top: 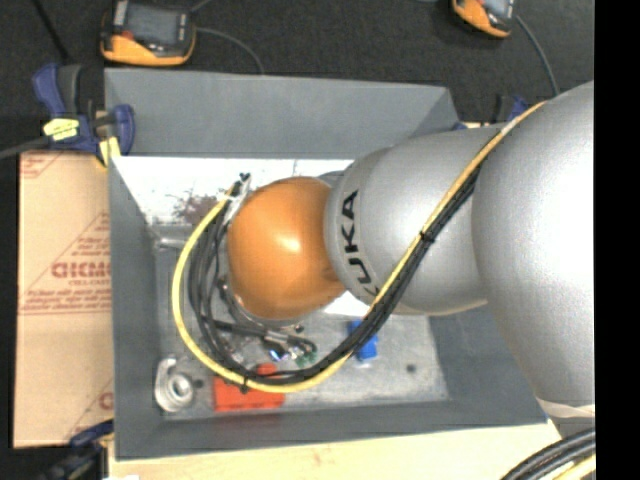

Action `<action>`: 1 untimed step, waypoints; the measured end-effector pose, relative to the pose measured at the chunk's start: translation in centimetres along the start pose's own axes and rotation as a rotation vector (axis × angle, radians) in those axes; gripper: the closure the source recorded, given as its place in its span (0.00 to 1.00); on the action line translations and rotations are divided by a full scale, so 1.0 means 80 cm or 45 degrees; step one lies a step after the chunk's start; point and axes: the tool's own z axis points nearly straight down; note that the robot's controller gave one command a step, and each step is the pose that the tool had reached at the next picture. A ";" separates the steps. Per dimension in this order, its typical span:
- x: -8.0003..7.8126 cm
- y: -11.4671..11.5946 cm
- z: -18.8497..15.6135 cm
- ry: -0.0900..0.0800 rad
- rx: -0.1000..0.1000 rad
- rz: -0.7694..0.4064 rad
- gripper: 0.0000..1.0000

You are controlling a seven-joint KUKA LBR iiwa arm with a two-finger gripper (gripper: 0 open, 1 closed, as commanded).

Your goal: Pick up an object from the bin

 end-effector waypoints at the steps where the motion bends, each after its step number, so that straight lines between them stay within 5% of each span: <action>1: 0.000 0.001 0.001 0.000 -0.002 0.004 0.00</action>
Offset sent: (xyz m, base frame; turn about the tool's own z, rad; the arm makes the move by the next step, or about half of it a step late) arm 0.0000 0.0000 0.0000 0.0000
